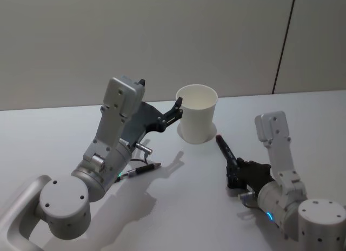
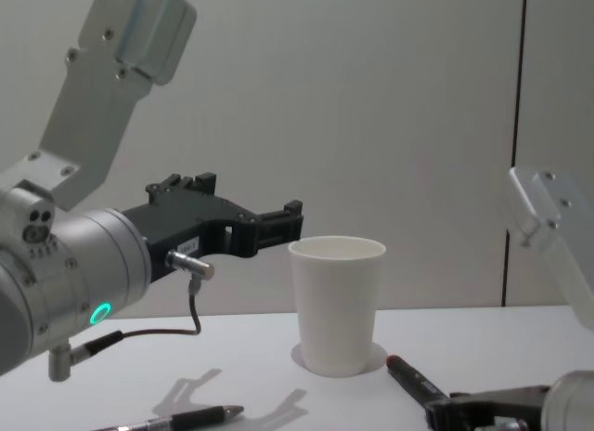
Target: Place the pen into the pen holder.
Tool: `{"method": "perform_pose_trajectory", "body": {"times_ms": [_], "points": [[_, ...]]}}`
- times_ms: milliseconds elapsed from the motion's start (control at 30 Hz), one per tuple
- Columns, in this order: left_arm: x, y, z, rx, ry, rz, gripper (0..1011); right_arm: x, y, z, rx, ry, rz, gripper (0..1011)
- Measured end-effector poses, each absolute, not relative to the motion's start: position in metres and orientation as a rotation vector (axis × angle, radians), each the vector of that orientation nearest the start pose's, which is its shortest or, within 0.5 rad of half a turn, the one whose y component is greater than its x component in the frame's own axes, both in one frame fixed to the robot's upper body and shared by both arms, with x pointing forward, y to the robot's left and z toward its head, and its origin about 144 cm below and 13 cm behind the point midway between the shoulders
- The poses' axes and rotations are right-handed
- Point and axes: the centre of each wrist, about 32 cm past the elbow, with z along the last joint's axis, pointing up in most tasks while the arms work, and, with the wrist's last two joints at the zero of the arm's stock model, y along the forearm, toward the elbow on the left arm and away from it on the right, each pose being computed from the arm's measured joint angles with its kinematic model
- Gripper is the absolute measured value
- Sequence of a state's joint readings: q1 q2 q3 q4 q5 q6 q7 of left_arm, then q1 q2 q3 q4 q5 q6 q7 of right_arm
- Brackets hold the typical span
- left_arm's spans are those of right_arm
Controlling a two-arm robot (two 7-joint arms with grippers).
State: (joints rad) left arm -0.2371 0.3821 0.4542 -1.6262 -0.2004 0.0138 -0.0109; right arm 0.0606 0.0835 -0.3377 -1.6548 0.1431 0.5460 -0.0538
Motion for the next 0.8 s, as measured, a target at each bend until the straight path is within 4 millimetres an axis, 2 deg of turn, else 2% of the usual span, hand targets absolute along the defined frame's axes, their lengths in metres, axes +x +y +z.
{"method": "perform_pose_trajectory", "body": {"times_ms": [800], "points": [[0.492,0.1984,1.2044,0.061,-0.268,1.124,1001,0.4529,-0.1451,1.1725,-0.34,0.268,-1.258,184]]}}
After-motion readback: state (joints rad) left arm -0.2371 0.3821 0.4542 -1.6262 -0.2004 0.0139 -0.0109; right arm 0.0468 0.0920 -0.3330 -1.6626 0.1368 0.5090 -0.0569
